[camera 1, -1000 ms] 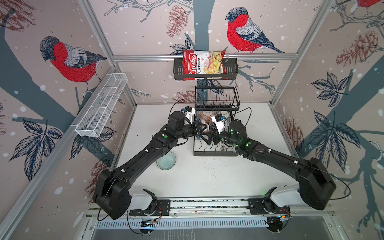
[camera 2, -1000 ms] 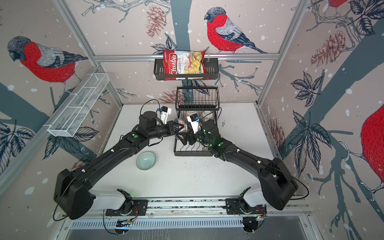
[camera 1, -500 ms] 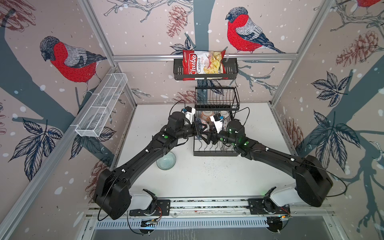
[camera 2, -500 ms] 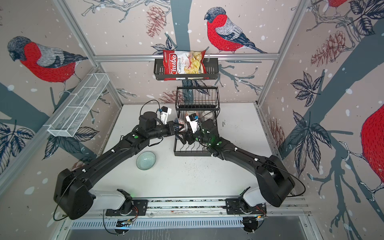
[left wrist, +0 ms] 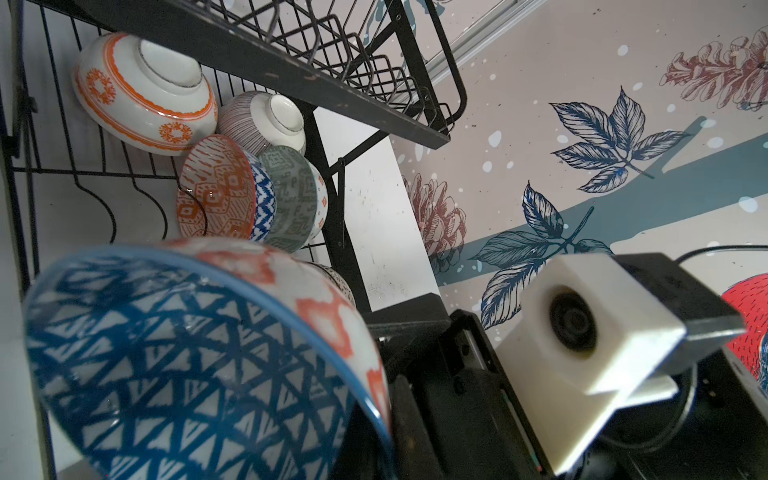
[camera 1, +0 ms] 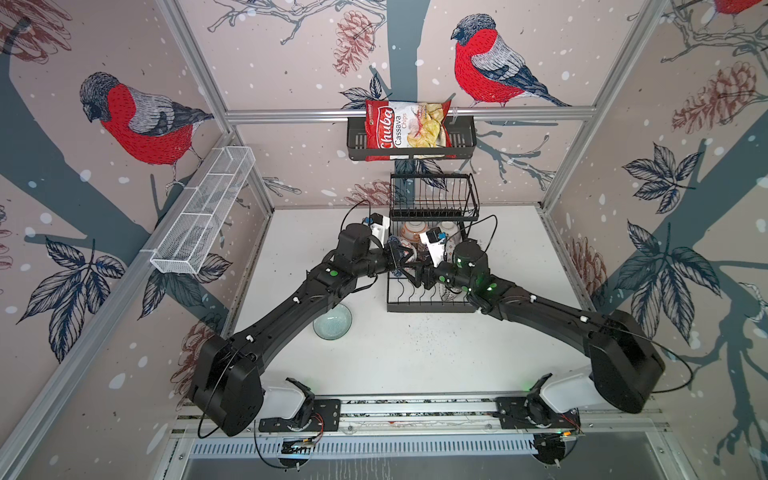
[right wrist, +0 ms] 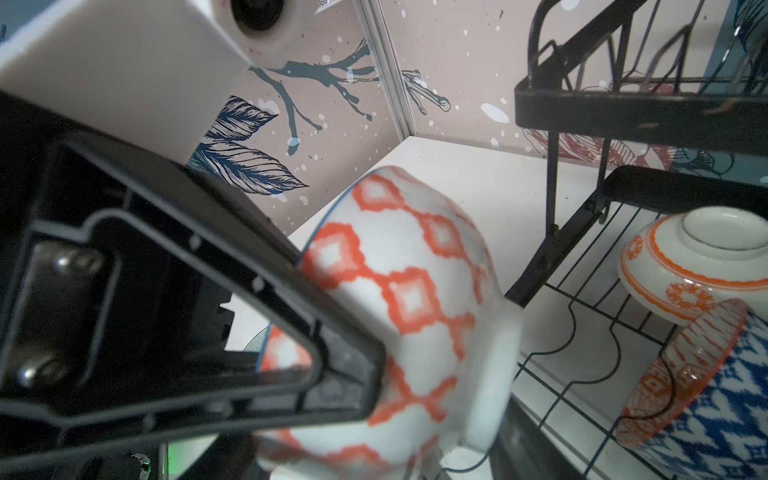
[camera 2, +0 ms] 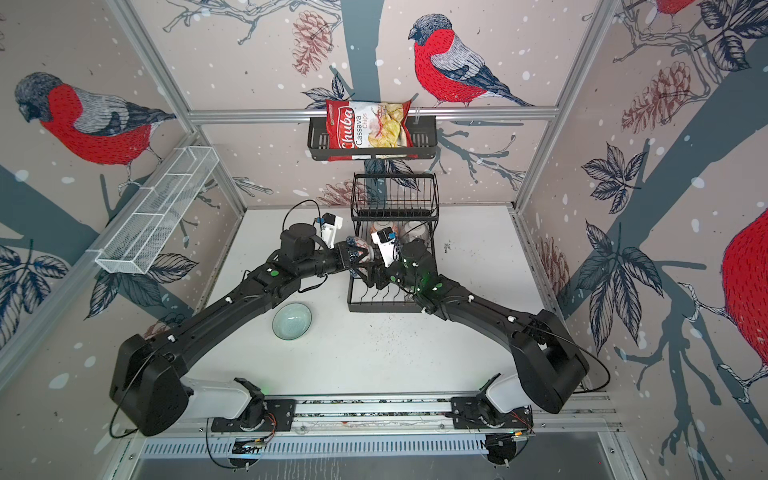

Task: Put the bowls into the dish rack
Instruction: 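Open the left gripper and draw back, leaving the bowl in the right gripper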

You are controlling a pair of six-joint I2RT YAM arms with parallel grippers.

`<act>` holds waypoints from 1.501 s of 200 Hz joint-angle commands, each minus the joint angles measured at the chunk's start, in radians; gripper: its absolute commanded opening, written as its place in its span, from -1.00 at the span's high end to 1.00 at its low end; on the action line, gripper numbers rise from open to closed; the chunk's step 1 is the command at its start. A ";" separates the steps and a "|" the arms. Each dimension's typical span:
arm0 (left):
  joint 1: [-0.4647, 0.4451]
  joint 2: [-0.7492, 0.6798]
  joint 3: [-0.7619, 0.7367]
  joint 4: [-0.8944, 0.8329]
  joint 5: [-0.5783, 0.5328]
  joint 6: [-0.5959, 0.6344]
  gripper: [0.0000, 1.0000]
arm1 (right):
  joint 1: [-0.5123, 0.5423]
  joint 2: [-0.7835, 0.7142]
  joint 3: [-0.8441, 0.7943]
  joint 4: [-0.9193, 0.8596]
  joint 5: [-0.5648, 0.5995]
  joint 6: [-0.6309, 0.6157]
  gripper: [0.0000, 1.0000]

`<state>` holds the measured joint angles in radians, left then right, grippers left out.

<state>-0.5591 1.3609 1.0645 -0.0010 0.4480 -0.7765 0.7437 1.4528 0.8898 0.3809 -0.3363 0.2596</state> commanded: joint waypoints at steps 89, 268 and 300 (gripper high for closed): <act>0.002 0.043 0.008 0.094 0.063 0.039 0.57 | -0.006 0.010 -0.006 0.010 0.041 0.015 -0.12; 0.105 -0.112 -0.098 0.001 -0.145 0.055 -0.01 | -0.033 0.051 0.033 -0.096 0.194 0.011 -0.08; 0.110 -0.133 -0.104 -0.049 -0.188 0.080 -0.01 | -0.029 0.073 0.060 -0.129 0.220 0.006 -0.06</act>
<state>-0.4519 1.2419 0.9665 -0.0208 0.3111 -0.7258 0.7086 1.5173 0.9264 0.2504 -0.1570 0.2684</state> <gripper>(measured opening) 0.506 0.705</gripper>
